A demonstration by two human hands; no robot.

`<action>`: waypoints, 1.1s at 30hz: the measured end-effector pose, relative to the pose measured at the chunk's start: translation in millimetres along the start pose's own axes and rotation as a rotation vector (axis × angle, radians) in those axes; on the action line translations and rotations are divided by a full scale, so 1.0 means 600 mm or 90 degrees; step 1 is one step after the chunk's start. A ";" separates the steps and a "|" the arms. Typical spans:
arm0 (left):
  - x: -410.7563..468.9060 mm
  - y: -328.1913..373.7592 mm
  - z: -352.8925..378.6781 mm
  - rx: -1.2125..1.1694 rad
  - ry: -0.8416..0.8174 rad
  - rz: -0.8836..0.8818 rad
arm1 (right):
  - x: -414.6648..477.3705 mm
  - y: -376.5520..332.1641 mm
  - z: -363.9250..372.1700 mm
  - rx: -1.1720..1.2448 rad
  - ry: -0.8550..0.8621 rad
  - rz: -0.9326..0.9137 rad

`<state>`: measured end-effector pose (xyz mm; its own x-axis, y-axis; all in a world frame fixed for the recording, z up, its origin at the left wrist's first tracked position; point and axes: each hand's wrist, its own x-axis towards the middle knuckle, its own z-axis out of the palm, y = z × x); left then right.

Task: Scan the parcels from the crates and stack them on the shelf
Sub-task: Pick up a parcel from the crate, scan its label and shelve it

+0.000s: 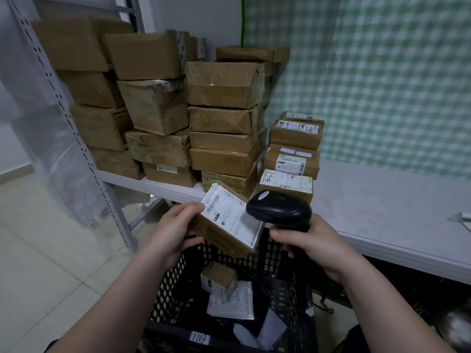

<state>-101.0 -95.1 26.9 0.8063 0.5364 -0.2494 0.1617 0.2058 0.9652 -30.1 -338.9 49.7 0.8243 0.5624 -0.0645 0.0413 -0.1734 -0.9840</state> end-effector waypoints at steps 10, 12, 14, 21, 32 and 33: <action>0.016 0.061 0.119 -0.044 -0.071 -0.009 | 0.017 -0.031 -0.061 0.164 0.192 -0.060; 0.027 0.072 0.153 -0.062 -0.078 -0.004 | 0.024 -0.032 -0.077 0.182 0.224 -0.051; 0.038 0.085 0.186 -0.076 -0.084 0.002 | 0.032 -0.033 -0.093 0.200 0.240 -0.040; 0.098 0.130 0.282 -0.064 -0.087 0.024 | 0.092 -0.055 -0.149 0.267 0.267 -0.046; 0.216 0.151 0.346 0.012 -0.060 0.017 | 0.210 -0.071 -0.193 0.257 0.262 -0.022; 0.222 0.149 0.346 0.004 -0.064 0.016 | 0.215 -0.069 -0.193 0.257 0.260 -0.014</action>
<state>139.3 -175.1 96.7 0.8635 0.4558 -0.2159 0.1436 0.1882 0.9716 140.1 -352.7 101.4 0.9804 0.1901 -0.0523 -0.0912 0.2018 -0.9752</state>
